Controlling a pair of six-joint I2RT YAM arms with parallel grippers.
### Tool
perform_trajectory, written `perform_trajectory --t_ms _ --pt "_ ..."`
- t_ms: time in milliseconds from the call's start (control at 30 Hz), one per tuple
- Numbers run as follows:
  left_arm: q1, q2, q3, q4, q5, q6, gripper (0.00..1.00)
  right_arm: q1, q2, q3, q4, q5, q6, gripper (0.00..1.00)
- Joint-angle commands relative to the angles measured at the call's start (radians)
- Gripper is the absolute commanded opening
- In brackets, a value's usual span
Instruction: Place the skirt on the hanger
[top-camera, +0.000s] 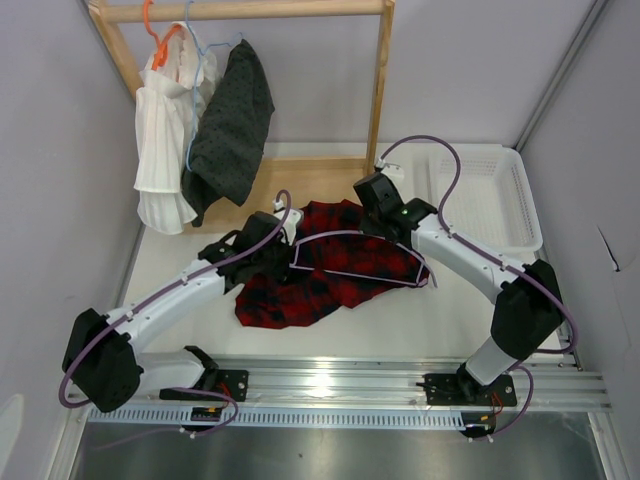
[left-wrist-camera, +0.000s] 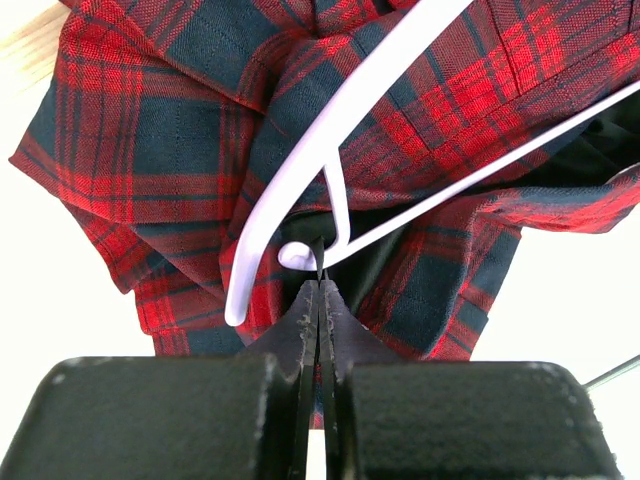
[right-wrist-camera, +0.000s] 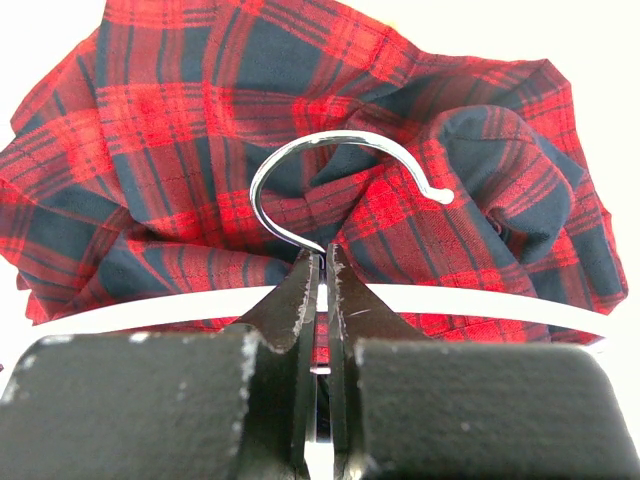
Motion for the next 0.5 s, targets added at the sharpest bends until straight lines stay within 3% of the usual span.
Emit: perform_trajectory --t_ms 0,467 --pt "-0.003 -0.041 -0.006 0.021 0.029 -0.005 0.00 0.003 -0.072 0.033 0.045 0.042 0.021 0.00" --pt "-0.031 -0.098 0.052 0.013 0.086 0.009 0.00 0.019 -0.135 0.036 0.077 0.095 0.020 0.00"
